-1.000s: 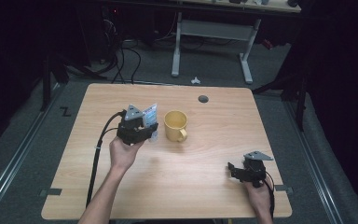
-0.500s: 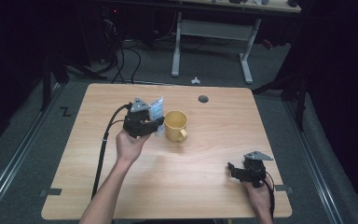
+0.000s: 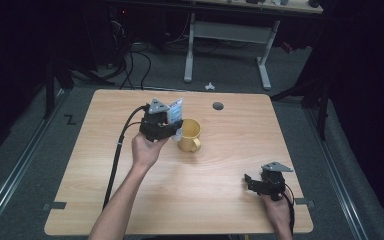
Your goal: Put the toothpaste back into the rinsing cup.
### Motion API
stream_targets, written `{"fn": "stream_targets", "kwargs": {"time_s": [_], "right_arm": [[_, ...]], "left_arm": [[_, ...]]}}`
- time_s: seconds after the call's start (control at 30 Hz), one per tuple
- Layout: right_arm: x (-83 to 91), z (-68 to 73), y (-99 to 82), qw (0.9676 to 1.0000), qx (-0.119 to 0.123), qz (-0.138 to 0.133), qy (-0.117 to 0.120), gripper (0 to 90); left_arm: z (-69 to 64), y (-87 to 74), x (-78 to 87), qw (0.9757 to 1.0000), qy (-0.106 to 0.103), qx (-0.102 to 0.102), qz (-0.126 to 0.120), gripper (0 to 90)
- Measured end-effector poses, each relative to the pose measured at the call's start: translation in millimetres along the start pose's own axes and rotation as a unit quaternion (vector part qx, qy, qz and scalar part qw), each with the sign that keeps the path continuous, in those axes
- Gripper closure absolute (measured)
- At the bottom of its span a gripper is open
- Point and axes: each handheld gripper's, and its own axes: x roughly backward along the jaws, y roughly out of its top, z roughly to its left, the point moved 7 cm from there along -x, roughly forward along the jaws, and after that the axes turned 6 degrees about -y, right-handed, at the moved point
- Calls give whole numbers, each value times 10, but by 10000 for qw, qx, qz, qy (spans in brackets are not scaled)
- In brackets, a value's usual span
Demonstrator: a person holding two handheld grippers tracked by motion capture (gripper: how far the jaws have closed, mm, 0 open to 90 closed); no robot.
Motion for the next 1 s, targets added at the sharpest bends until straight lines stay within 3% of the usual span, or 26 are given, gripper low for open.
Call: {"fn": "stream_targets", "kwargs": {"time_s": [0.63, 1.0], "right_arm": [[0, 1, 0, 10000, -8, 4, 0, 214], [1, 1, 0, 10000, -7, 5, 0, 214]], "left_arm": [[72, 117, -223, 9999, 121, 70, -61, 639], [108, 92, -367, 9998, 186, 59, -12, 638]]}}
